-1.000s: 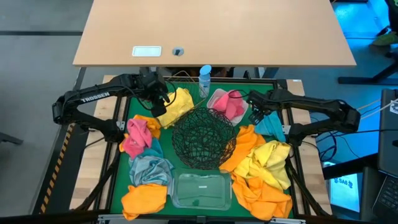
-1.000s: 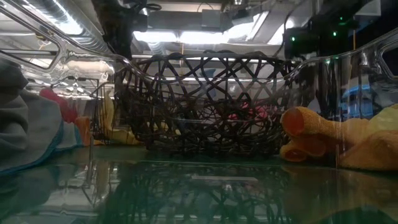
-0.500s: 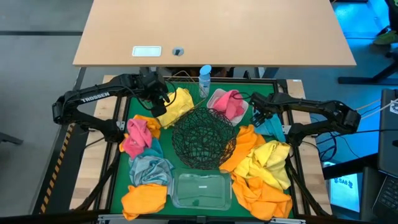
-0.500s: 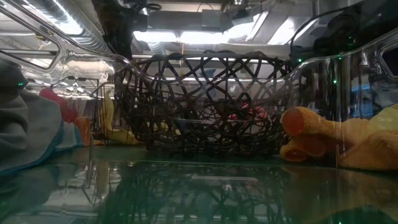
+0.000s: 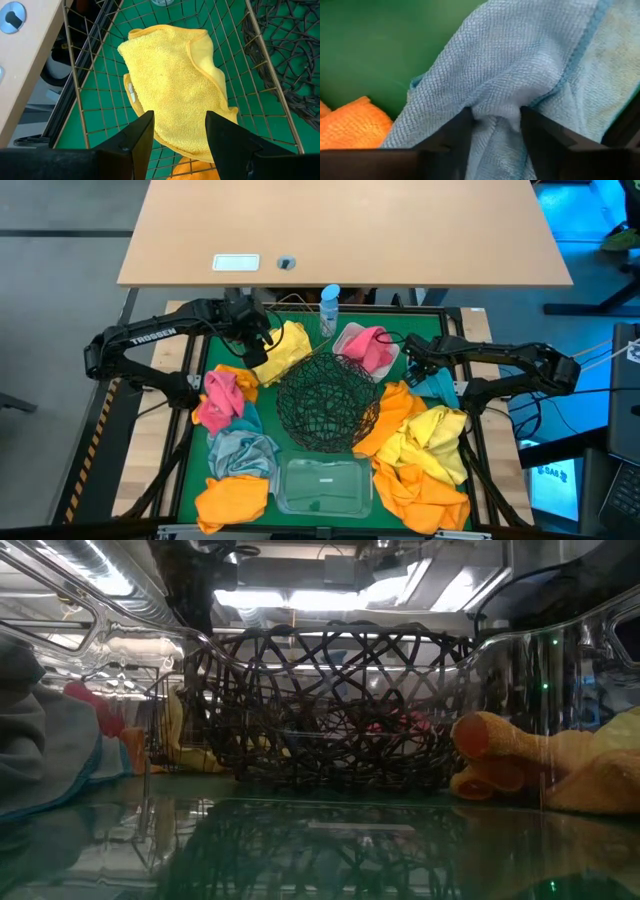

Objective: Sort microfiber towel by color & place in baskets
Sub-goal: Put the blue microfiber towel into the black wire basket

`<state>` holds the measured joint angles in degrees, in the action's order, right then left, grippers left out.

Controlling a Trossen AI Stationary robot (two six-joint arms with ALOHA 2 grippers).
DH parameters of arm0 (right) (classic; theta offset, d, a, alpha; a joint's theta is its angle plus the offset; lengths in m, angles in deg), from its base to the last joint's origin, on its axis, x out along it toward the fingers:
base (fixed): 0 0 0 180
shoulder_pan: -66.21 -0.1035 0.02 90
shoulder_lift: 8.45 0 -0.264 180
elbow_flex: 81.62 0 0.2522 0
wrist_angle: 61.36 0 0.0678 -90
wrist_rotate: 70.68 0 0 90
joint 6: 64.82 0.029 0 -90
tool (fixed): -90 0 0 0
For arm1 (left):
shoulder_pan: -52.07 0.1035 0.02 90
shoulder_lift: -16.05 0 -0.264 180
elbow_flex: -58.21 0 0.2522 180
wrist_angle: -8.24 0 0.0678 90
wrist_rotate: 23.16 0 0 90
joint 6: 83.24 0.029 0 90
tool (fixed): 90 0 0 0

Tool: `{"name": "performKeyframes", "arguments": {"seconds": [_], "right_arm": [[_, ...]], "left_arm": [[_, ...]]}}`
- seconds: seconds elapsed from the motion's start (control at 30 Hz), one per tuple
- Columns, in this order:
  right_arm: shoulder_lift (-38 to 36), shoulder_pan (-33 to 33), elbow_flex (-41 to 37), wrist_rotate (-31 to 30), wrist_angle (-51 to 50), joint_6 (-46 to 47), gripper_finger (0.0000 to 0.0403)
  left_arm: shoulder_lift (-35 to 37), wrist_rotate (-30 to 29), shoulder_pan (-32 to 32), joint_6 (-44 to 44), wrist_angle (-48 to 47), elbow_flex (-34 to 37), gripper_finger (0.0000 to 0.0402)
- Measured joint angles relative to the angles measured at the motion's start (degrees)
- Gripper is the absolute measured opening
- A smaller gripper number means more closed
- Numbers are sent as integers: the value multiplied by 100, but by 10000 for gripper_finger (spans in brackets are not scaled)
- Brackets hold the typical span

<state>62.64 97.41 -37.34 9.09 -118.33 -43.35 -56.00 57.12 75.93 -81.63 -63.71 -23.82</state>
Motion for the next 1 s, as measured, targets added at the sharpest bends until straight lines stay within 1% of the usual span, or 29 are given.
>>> {"name": "performKeyframes", "arguments": {"seconds": [0.23, 0.3, 0.47, 0.6, 0.77, 1.0], "right_arm": [[0, -1, -1, 77, -3, -25, 33], [0, -4, -1, 97, -4, -39, 11], [-9, -4, 172, 333, -249, -55, 22], [-41, -7, 657, 367, -767, -81, 7], [-50, -7, 1489, 240, -1674, -235, 12], [-50, -7, 2927, -65, -2911, -268, 6]], "left_arm": [[0, 0, 0, 0, 0, 0, 171], [0, 0, 0, 1, 0, 0, 171], [0, 0, 0, 2, -2, 0, 171], [0, 0, 0, 2, -2, 0, 171], [0, 0, -2, 2, -2, 0, 171], [0, 0, -2, 2, -2, 0, 171]]}}
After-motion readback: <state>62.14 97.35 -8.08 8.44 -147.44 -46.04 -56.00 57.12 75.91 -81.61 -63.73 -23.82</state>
